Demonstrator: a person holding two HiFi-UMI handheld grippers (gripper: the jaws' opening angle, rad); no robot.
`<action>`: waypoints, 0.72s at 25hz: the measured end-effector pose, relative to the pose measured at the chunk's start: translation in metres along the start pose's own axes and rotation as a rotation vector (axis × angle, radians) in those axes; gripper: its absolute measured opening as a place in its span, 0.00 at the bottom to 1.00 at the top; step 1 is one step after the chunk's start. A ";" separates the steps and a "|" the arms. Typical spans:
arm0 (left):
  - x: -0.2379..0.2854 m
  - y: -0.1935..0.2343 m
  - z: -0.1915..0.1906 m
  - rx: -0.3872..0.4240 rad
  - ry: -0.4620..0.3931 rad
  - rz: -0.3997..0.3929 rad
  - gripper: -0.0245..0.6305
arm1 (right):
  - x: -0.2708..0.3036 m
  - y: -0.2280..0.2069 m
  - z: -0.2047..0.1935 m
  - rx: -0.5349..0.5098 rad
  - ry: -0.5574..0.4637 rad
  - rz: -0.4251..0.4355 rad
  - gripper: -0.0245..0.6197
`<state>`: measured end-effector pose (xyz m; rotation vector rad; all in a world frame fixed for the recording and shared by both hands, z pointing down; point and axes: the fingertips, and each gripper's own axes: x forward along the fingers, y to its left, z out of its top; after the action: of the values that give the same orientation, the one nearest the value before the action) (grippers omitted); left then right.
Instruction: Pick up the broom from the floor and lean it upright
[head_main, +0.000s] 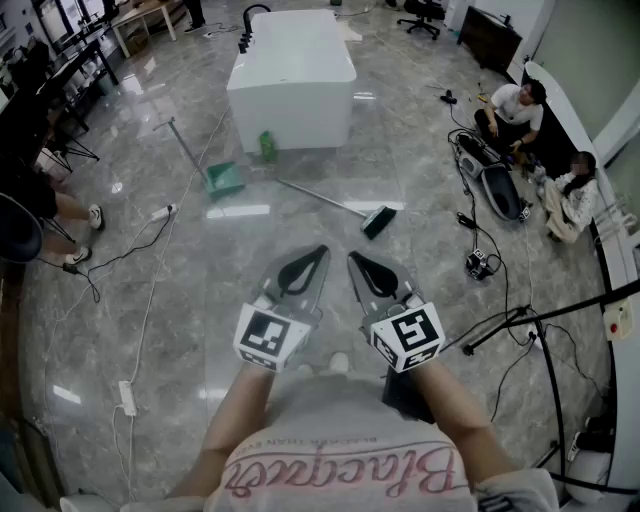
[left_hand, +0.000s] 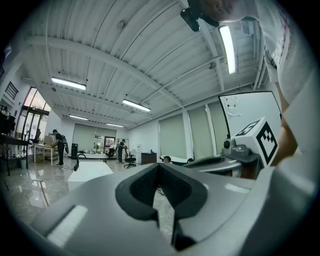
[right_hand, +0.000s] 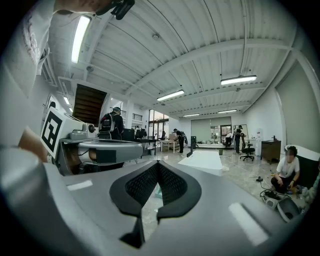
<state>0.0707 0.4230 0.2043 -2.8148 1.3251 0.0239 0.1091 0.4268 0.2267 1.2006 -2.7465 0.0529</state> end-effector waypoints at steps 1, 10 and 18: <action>0.001 0.000 -0.001 -0.001 0.003 0.002 0.04 | 0.001 -0.001 0.000 0.000 -0.002 0.000 0.04; 0.007 0.006 -0.007 -0.018 0.022 0.023 0.04 | 0.005 -0.005 -0.003 -0.002 0.007 -0.001 0.04; 0.014 0.014 -0.014 -0.041 0.027 0.074 0.04 | 0.005 -0.025 -0.011 -0.018 0.040 0.016 0.04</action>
<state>0.0689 0.4032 0.2175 -2.8080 1.4505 0.0155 0.1254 0.4065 0.2377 1.1610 -2.7164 0.0537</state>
